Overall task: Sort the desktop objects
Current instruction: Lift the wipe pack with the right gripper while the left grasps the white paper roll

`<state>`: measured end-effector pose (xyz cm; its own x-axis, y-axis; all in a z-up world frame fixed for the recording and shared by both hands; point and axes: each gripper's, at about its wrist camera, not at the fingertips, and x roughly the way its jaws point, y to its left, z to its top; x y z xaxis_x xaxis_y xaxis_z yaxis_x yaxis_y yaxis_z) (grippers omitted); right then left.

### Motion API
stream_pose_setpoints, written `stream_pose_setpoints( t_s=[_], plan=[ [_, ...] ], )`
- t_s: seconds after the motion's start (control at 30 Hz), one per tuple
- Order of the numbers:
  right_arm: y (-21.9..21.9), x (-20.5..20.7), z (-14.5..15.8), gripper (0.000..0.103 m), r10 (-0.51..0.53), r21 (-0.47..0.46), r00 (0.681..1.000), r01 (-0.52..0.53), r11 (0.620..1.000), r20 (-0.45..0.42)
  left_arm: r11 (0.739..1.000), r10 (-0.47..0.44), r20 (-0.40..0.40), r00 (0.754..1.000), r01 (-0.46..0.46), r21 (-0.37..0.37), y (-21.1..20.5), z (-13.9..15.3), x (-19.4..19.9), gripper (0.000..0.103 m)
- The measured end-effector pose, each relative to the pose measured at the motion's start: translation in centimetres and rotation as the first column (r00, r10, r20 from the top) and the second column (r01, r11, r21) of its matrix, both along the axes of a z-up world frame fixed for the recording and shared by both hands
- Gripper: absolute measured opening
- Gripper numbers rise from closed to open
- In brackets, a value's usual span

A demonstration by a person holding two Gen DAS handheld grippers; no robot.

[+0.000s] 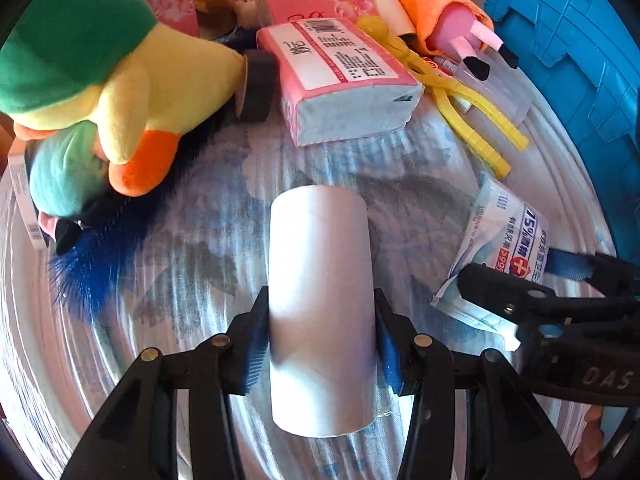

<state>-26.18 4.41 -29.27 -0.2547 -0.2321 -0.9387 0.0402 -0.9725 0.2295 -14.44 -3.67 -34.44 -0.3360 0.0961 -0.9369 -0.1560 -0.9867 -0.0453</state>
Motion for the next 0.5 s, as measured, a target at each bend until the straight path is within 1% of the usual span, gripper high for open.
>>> stream_pose_setpoints(
  t_s=[0.03,0.07,0.1,0.17,0.2,0.3,0.43,0.47,0.5],
  plan=[
    [-0.4,0.0,0.0,0.089,0.015,0.020,1.000,-0.015,1.000,-0.015,1.000,-0.006,-0.006,1.000,0.005,-0.010,0.2,0.1,0.1,0.046],
    [-0.9,0.0,0.0,0.085,0.035,0.049,0.999,-0.033,0.998,-0.035,1.000,-0.015,-0.015,1.000,0.015,-0.025,0.5,0.2,0.3,0.046],
    [-1.2,0.1,0.0,0.074,0.044,0.070,0.997,-0.040,0.997,-0.058,0.999,-0.020,-0.022,1.000,0.020,-0.031,0.7,0.4,0.5,0.046],
    [-1.6,0.3,0.1,0.059,0.067,0.113,0.995,-0.058,0.992,-0.073,0.999,-0.025,-0.023,0.999,0.024,-0.023,0.8,0.7,0.8,0.045],
    [-1.6,0.4,0.1,0.056,0.074,0.114,0.994,-0.065,0.991,-0.077,1.000,-0.021,-0.019,1.000,0.021,-0.014,0.7,0.9,0.9,0.045],
    [-1.3,0.8,0.2,0.050,0.068,0.100,0.994,-0.060,0.993,-0.082,1.000,-0.009,-0.022,1.000,0.008,-0.017,0.6,1.9,1.5,0.045],
    [-1.3,1.8,1.1,0.049,0.084,0.106,0.989,-0.072,0.992,-0.118,1.000,-0.002,-0.090,0.996,0.000,-0.025,0.4,4.9,2.6,0.045],
    [-1.4,2.2,1.7,0.049,0.090,0.106,0.986,-0.076,0.991,-0.137,0.999,-0.001,-0.118,0.993,-0.003,-0.032,1.4,6.1,2.5,0.045],
    [-1.5,2.6,2.3,0.049,0.099,0.104,0.982,-0.083,0.991,-0.158,0.999,0.000,-0.140,0.990,-0.005,-0.039,2.9,7.2,0.5,0.045]
  ],
)
